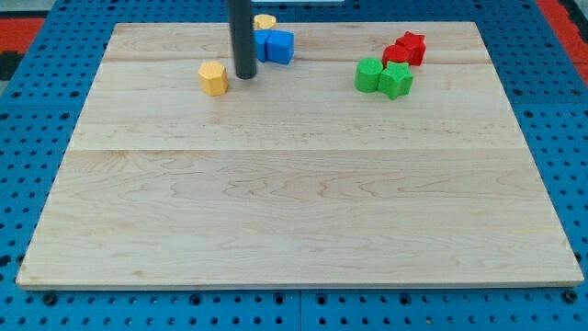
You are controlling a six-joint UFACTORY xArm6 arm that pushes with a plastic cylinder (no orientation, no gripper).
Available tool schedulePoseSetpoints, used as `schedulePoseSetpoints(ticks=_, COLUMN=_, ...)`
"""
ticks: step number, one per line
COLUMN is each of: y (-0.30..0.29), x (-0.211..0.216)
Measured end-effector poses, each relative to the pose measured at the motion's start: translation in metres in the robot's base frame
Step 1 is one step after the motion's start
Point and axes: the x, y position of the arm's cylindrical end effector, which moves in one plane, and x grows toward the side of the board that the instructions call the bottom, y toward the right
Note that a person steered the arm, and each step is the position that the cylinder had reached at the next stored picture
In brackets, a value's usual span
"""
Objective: Move the green star to the bottom right of the green circle
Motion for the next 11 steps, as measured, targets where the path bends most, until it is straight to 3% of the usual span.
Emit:
schedulePoseSetpoints(ticks=1, y=-0.067, x=0.03)
schedulePoseSetpoints(ticks=2, y=-0.088, x=0.073)
schedulePoseSetpoints(ticks=4, y=0.183, x=0.074)
schedulePoseSetpoints(ticks=5, y=0.313, x=0.045)
schedulePoseSetpoints(ticks=6, y=0.339, x=-0.033)
schedulePoseSetpoints(ticks=7, y=0.298, x=-0.061)
schedulePoseSetpoints(ticks=8, y=0.258, x=-0.035)
schedulePoseSetpoints(ticks=10, y=0.192, x=0.059)
schedulePoseSetpoints(ticks=11, y=0.227, x=0.052)
